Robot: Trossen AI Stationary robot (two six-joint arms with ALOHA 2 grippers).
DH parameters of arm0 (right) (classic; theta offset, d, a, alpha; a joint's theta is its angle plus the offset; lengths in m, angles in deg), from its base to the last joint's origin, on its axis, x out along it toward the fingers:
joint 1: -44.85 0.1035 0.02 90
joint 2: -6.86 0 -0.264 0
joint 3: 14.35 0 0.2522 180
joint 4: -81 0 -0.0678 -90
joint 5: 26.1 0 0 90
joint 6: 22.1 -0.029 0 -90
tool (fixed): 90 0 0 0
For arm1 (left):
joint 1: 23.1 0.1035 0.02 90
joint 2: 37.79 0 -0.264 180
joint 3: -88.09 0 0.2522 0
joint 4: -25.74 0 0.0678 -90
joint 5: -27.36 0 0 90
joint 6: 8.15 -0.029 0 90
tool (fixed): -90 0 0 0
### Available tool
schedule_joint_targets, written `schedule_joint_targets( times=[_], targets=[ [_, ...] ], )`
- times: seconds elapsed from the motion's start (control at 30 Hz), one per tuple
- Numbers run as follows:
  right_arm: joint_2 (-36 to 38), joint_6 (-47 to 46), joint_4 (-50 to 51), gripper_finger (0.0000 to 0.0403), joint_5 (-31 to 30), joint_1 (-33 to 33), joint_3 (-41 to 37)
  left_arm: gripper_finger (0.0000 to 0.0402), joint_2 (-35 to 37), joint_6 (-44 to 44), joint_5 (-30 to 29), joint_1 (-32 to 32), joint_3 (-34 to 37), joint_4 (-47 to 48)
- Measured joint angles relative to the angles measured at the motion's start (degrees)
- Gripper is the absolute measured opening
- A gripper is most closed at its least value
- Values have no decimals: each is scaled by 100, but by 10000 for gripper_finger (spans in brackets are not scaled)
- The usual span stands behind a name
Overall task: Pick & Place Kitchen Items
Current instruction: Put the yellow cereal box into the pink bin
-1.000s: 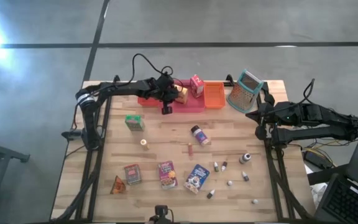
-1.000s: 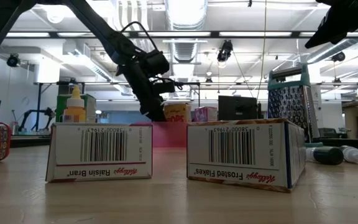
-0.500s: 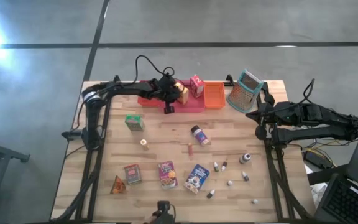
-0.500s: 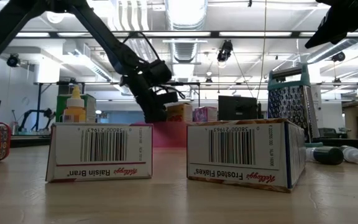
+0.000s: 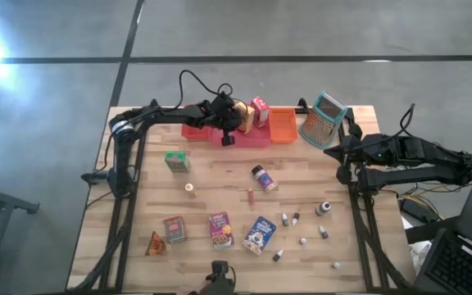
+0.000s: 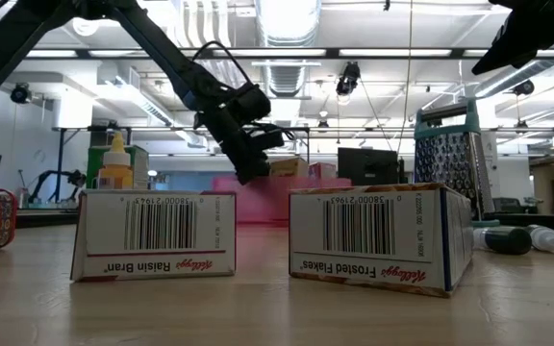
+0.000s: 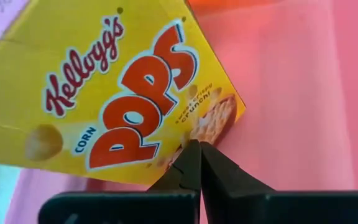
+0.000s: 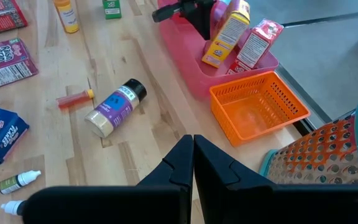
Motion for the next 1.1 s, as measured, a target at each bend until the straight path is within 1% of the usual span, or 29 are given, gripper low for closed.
schedule_joint_targets(
  times=[0.2, 0.33, 0.5, 0.77, 1.1],
  targets=[
    [0, 7, 0, 8, -1, 0, 0, 0, -2, 61, 12, 4, 14, 177],
    [0, 7, -2, 8, 0, 0, 0, 0, -2, 87, 156, 11, 17, 331],
    [0, 6, -1, 8, 0, 0, 0, 0, -2, 90, 196, -38, 22, 548],
    [0, -4, -2, 8, 0, 0, 0, 0, 105, 112, 212, -113, 11, 613],
    [0, 5, 0, 8, 0, 0, 0, 0, 124, -45, 154, -120, -389, 586]
  ],
)
